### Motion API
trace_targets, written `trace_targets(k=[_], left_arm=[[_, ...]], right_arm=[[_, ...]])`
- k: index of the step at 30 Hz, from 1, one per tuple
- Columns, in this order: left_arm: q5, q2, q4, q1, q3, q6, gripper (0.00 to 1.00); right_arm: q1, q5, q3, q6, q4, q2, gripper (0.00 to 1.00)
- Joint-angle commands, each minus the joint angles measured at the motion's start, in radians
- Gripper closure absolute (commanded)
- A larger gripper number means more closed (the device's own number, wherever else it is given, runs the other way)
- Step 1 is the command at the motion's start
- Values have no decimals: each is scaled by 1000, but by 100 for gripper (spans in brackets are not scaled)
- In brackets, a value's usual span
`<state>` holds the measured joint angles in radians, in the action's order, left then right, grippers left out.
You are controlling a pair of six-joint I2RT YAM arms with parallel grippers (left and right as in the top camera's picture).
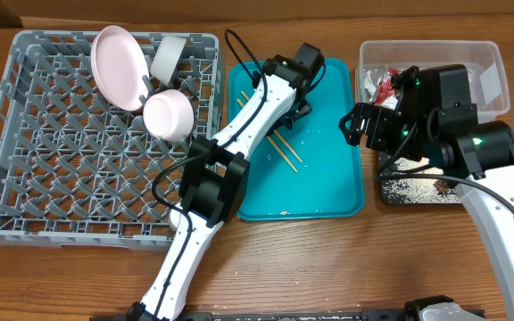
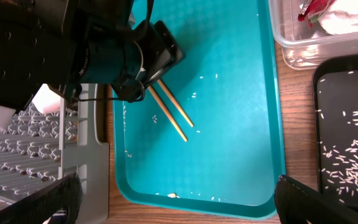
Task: Sort waste into correct bins and load items into the dishwasher
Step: 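Move the left gripper to the chopsticks and grasp one chopstick, then carry the chopstick to the rack and insert it upright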
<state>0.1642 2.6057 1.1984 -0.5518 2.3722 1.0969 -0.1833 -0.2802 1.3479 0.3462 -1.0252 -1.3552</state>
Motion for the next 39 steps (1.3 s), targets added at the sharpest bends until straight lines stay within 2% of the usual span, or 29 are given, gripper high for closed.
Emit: trace_targets(k=[1, 2, 3, 6, 7, 12, 18, 20, 24, 33, 35, 39], left_arm=[[-32, 26, -2, 2, -37, 31, 39], [-33, 26, -2, 2, -40, 30, 46], [-33, 26, -2, 2, -40, 30, 60], [-33, 26, -1, 2, -40, 28, 89], [-33, 26, 0, 2, -40, 25, 96], [-39, 19, 2, 7, -26, -42, 96], [-128, -63, 8, 31, 53, -297, 96], [-148, -116, 50, 39, 89, -399, 96], [-140, -231, 189, 55, 137, -528, 96], [-23, -514, 494, 116, 140, -634, 96], [-64, -579, 491, 127, 107, -737, 96], [-63, -699, 491, 142, 18, -780, 95]], right_arm=[[1, 10, 0, -3, 2, 3, 0], [1, 10, 0, -3, 2, 3, 0], [1, 10, 0, -3, 2, 3, 0], [1, 10, 0, -3, 2, 3, 0], [1, 10, 0, -3, 2, 3, 0], [1, 10, 0, -3, 2, 3, 0], [1, 10, 0, -3, 2, 3, 0], [1, 10, 0, -3, 2, 3, 0], [1, 10, 0, -3, 2, 3, 0], [1, 10, 0, -3, 2, 3, 0], [1, 10, 0, -3, 2, 3, 0], [1, 10, 0, -3, 2, 3, 0]])
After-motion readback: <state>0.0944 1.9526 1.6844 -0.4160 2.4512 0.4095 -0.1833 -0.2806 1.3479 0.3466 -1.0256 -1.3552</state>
